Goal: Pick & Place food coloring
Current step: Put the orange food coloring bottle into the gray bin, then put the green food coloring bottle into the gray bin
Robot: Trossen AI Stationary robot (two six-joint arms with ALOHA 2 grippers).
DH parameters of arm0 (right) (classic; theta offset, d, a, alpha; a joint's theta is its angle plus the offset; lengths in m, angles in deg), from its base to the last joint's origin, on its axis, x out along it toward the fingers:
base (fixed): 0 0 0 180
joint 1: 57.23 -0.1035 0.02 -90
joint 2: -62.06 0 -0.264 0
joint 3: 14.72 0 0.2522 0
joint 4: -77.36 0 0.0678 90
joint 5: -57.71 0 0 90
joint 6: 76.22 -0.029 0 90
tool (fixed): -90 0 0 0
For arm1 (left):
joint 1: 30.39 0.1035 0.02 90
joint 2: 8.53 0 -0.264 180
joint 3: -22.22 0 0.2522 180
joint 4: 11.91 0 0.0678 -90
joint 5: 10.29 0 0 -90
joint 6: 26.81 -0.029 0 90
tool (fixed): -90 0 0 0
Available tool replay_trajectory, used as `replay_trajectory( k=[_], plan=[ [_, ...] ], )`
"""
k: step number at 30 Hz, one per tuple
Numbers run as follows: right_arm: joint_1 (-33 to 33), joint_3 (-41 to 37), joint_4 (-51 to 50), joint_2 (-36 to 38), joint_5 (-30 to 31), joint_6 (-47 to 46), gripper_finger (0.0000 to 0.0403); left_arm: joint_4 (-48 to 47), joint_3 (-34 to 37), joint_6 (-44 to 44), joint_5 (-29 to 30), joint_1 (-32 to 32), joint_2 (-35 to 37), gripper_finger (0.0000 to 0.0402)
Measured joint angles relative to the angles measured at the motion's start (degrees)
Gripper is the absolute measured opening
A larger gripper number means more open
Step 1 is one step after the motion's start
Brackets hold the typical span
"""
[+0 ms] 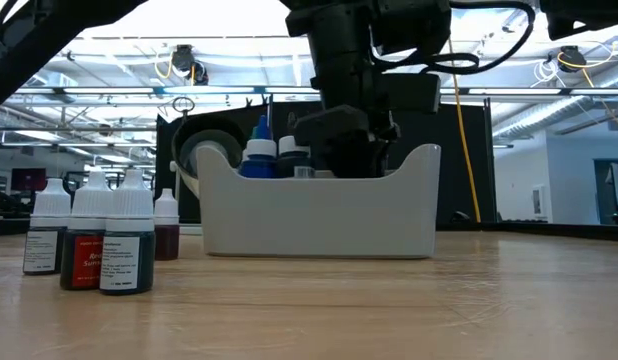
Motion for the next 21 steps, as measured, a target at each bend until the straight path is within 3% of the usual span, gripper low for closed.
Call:
replay_trajectory(
  k=[5, 12, 16, 21],
  plan=[
    [0.00, 0.00, 0.01, 0.00, 0.00, 0.08, 0.0004, -0.84, -3.28, -0.04, 0.03, -0.45, 0.00, 0.0155],
    [0.00, 0.00, 0.05, 0.00, 0.00, 0.36, 0.0004, -12.68, -16.87, -1.02, 2.76, -1.84, 0.59, 0.0188],
    [0.01, 0.00, 0.05, -0.01, 0.00, 0.28, 0.0004, -18.45, -13.31, 0.94, 6.10, -3.32, 9.74, 0.0190],
    [0.51, 0.00, 1.60, -0.05, -0.01, 0.99, 0.0004, -29.42, -13.22, 10.85, 4.08, -6.80, 20.22, 0.0154]
  ],
)
